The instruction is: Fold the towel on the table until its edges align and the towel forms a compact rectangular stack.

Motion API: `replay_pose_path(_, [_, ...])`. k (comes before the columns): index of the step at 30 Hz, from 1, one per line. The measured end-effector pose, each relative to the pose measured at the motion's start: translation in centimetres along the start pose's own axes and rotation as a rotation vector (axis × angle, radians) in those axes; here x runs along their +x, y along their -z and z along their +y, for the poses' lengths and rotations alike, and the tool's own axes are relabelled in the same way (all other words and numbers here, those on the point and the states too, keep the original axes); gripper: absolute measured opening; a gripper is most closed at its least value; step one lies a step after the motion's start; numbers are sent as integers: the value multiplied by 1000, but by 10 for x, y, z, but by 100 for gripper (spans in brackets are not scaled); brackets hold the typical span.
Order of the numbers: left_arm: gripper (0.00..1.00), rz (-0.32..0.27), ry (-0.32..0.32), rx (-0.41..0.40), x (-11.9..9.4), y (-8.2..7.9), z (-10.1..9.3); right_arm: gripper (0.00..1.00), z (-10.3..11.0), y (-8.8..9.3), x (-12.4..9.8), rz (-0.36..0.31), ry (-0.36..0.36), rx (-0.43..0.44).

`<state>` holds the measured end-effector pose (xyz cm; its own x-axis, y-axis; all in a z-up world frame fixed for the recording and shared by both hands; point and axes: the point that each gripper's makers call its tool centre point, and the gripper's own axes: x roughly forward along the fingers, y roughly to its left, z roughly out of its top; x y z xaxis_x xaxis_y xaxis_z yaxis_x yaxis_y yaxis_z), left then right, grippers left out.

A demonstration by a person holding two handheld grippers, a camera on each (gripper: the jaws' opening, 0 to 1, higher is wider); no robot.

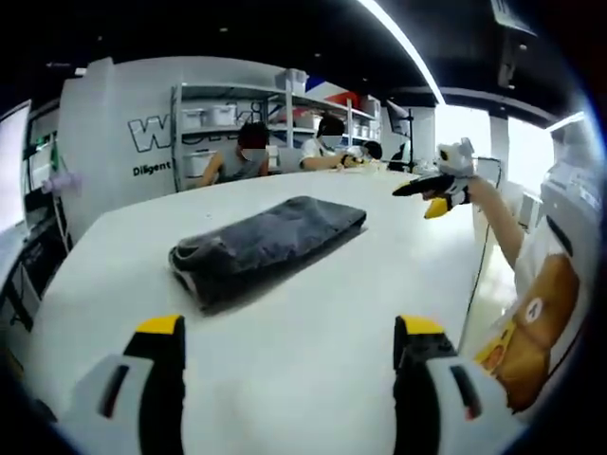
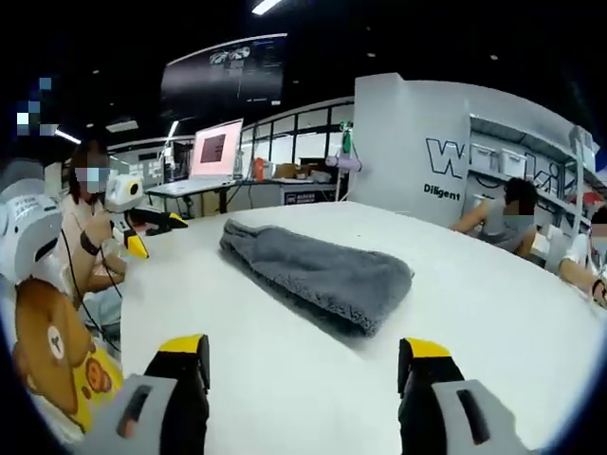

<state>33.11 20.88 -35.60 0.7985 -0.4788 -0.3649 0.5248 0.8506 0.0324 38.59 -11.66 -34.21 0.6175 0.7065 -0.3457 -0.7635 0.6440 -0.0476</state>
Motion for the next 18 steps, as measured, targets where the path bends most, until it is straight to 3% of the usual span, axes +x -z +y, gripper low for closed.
replay_pose_path(11, [96, 13, 12, -4, 4, 4, -1, 99, 8, 25, -5, -29, 70, 76])
replay_pose_path(18, [96, 28, 19, 10, 8, 1, 1, 99, 11, 26, -11, -48, 86, 88])
